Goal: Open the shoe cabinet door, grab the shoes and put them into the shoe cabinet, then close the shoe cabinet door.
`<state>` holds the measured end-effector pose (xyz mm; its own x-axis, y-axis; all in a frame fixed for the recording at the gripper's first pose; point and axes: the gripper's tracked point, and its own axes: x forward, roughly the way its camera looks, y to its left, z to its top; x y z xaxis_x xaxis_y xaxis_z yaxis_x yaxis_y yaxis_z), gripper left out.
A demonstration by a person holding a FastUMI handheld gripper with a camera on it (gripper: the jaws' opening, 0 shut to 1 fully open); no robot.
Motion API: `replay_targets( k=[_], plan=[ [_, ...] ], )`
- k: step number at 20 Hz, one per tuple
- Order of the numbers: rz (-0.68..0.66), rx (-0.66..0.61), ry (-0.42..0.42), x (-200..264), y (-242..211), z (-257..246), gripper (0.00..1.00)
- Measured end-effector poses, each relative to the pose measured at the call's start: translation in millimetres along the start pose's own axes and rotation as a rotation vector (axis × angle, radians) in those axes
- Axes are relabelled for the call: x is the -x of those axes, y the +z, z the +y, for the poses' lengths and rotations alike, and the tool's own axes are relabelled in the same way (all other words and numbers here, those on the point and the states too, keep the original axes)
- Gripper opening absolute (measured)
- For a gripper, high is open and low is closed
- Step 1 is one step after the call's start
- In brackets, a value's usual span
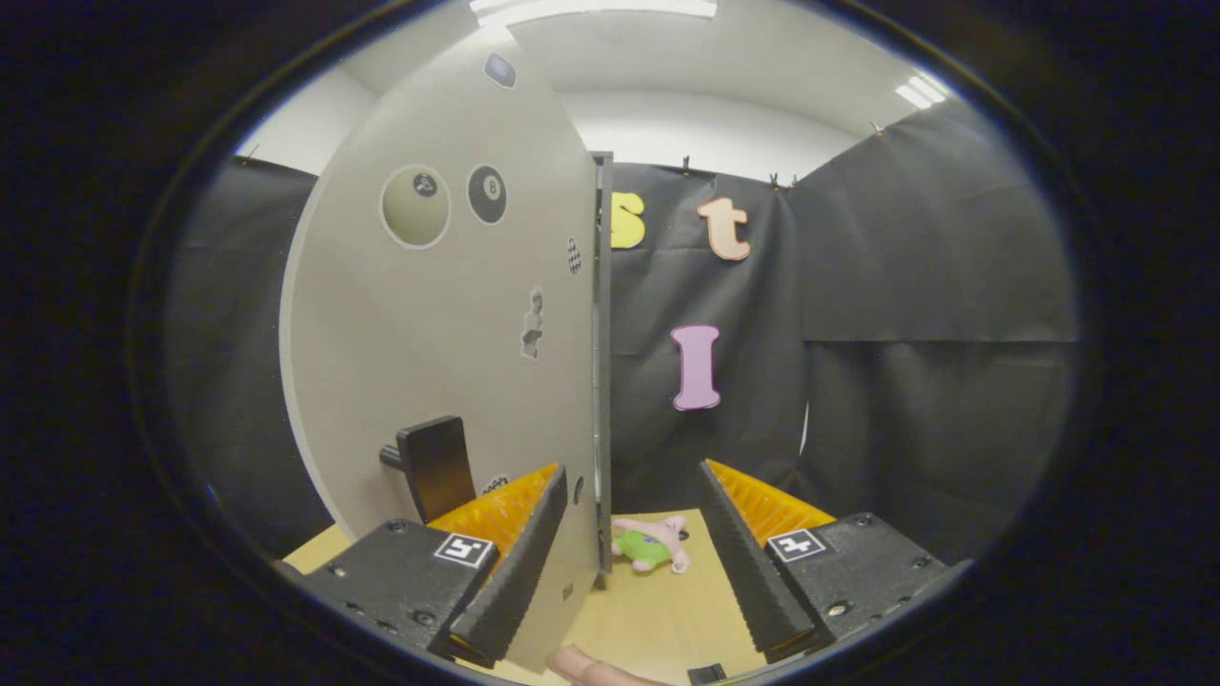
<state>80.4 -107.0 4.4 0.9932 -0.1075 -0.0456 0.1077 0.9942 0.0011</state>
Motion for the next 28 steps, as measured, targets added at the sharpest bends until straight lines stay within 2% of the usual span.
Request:
replay_targets(
  k=[9,13,15,16,19,23,28],
  plan=[
    [0.017,0.002,0.010,-22,-5,89,0.90],
    [0.049,0.001,0.085,-51,-17,157,0.91],
    [0.085,0.021,0.127,-63,-26,186,0.94],
    [0.100,0.013,0.142,-65,-33,196,0.98],
    [0.122,0.003,0.170,-60,-43,213,0.98],
    [0.095,0.040,0.134,-41,-46,206,0.98],
    [0.051,0.007,0.136,-6,-45,193,0.98]
  ],
)
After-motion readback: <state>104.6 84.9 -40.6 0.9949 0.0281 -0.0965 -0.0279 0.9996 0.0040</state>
